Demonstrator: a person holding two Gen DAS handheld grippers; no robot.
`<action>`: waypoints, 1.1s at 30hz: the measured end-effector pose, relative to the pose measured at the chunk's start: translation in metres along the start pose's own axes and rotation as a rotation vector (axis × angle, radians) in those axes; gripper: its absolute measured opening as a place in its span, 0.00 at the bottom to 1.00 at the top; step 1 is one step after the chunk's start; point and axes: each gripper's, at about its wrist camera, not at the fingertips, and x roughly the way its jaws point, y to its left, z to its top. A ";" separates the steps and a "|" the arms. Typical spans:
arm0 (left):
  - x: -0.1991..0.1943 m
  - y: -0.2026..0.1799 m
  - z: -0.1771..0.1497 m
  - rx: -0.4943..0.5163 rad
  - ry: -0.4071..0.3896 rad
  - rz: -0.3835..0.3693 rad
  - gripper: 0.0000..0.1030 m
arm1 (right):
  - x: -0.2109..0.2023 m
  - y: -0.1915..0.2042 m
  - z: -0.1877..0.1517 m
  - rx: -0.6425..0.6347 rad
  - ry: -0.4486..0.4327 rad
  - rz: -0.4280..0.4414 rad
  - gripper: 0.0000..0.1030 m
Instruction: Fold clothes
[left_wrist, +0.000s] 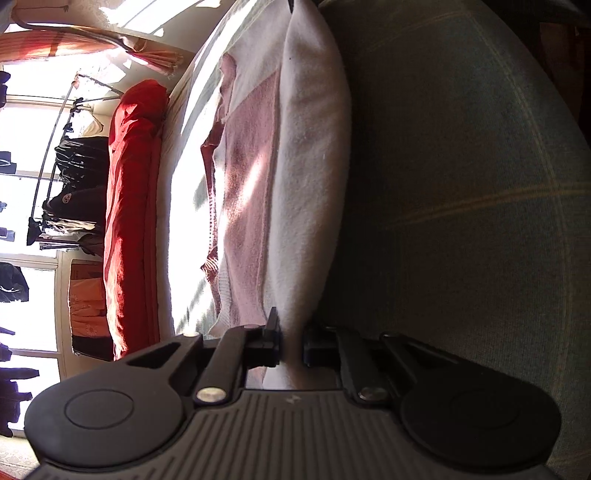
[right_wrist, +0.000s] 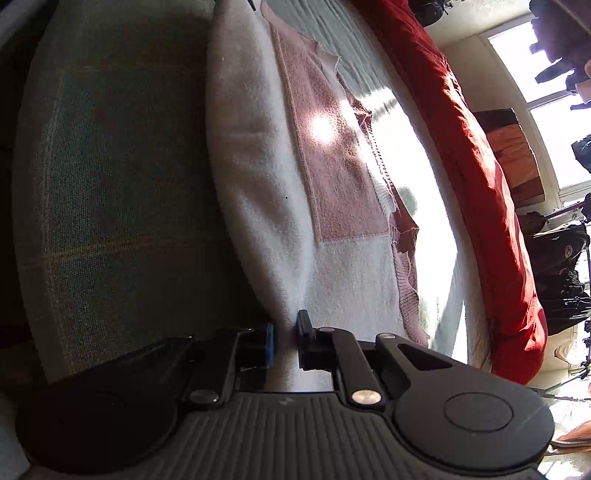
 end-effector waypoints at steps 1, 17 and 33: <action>-0.006 -0.003 0.002 0.006 -0.003 -0.006 0.08 | -0.004 -0.002 -0.002 0.008 0.001 0.011 0.12; -0.038 -0.039 0.004 -0.067 0.049 -0.153 0.15 | -0.019 0.013 -0.013 0.098 0.051 0.209 0.20; -0.002 0.043 -0.032 -1.004 0.122 -0.547 0.18 | -0.010 -0.034 -0.015 0.624 0.018 0.378 0.19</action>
